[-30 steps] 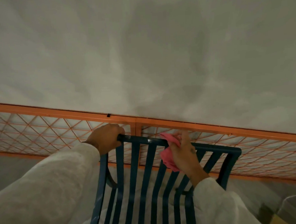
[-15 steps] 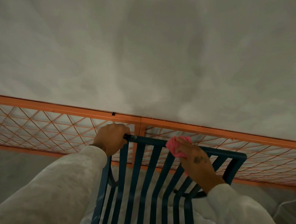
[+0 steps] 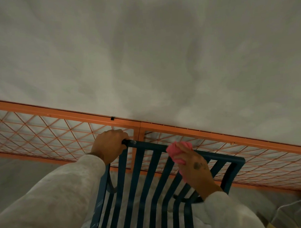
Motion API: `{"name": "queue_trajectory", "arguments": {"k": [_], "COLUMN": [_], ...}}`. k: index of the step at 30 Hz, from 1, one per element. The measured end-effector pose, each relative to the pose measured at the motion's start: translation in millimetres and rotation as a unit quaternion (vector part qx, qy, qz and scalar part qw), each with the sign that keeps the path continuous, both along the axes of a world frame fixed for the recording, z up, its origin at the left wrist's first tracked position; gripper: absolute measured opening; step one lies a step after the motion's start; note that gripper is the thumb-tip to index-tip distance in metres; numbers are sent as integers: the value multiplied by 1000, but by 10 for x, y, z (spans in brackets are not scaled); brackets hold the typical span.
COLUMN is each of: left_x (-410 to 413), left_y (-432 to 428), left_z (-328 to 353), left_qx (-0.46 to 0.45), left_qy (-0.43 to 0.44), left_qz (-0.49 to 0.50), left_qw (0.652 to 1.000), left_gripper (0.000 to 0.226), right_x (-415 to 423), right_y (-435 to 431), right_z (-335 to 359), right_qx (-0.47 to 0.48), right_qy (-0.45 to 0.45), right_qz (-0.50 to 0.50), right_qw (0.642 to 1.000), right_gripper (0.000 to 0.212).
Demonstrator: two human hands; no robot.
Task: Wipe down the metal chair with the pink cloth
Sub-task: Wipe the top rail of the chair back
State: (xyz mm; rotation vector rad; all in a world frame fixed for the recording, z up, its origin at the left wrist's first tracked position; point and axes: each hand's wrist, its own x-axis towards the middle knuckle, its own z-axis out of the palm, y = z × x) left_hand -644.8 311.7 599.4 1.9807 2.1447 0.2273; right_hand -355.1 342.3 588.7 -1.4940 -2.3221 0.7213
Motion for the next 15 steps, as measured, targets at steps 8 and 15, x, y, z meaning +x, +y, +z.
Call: {"name": "queue_trajectory", "arguments": {"k": [8, 15], "left_x": [12, 18], "left_y": [-20, -26], "left_z": [17, 14], "left_qx": [0, -4], "left_qy": [1, -12], "left_qz": [8, 6], "left_qw": [1000, 1000], "left_gripper": [23, 21], "right_x": [-329, -631], "right_y": [-164, -95], "right_z": [-61, -11], "right_qx": [-22, -61], "right_qy": [25, 37], "right_qz": [-139, -3], "right_qw": [990, 997], "right_gripper": [17, 22]}}
